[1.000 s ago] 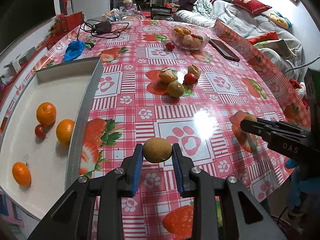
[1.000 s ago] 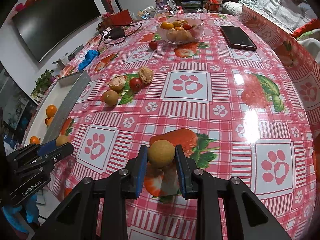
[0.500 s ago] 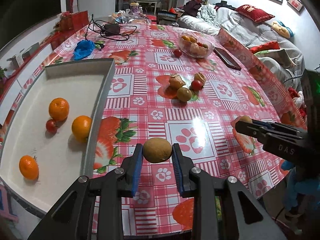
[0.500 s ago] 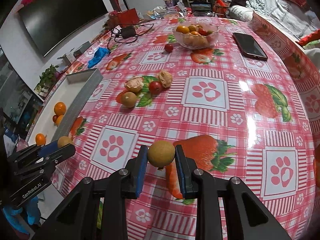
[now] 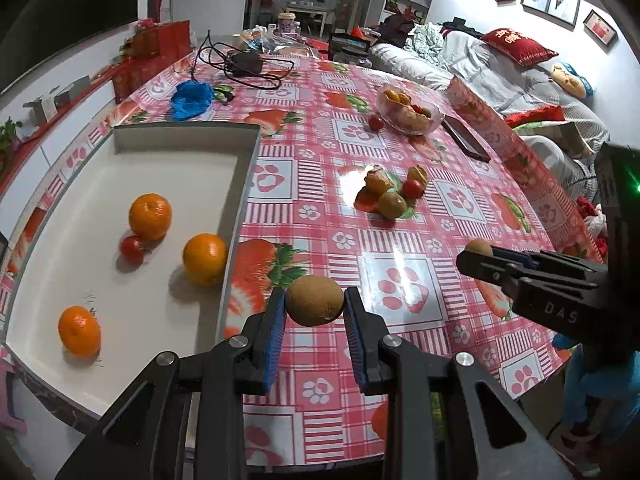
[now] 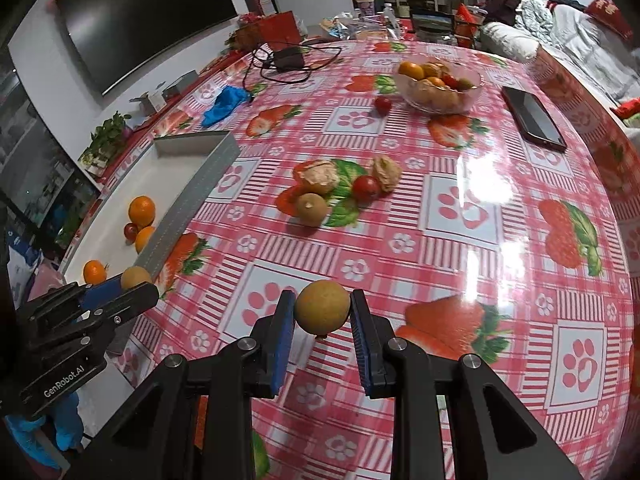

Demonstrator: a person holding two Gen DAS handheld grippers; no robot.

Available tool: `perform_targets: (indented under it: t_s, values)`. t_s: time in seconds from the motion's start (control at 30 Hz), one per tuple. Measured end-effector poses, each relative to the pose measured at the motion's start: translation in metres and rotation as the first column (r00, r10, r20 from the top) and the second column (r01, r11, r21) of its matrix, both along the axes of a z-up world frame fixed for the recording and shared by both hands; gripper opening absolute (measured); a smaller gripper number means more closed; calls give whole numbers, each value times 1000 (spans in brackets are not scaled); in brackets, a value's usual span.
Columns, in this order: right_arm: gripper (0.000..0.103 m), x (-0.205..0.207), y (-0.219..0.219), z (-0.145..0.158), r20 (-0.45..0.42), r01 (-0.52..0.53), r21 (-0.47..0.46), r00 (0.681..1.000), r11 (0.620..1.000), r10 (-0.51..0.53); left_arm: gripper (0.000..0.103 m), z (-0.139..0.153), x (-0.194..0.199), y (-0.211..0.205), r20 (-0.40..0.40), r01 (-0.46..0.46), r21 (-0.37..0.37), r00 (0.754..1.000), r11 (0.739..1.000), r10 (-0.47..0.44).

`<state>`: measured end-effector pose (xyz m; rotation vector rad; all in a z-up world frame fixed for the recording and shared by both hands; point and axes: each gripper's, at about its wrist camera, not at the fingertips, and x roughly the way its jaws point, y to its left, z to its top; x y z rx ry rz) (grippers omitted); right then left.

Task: Organize fruits
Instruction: 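Carry the kiwi and the yellow fruit over the white tray with both tools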

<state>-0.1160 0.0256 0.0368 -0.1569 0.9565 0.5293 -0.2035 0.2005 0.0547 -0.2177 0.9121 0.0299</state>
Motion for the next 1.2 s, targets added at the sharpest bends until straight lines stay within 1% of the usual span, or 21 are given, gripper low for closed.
perform_targets:
  t_s: [0.27, 0.43, 0.6, 0.9, 1.2]
  values:
    - [29, -3, 24, 2, 3, -40, -20, 999, 999, 40, 32, 4, -6, 21, 21, -29, -22, 999, 999, 29]
    - [29, -4, 46, 2, 2, -79, -35, 997, 996, 79, 32, 8, -10, 40, 37, -61, -32, 997, 998, 62]
    - [29, -4, 70, 5, -1, -128, -41, 992, 991, 128, 32, 13, -13, 65, 54, -113, -35, 992, 993, 115]
    - [29, 3, 116, 7, -14, -198, -33, 980, 980, 197, 32, 12, -21, 108, 52, -199, -33, 978, 979, 200]
    - [29, 1, 151, 8, -14, -251, -36, 968, 967, 251, 32, 10, -22, 124, 53, -223, -27, 973, 974, 224]
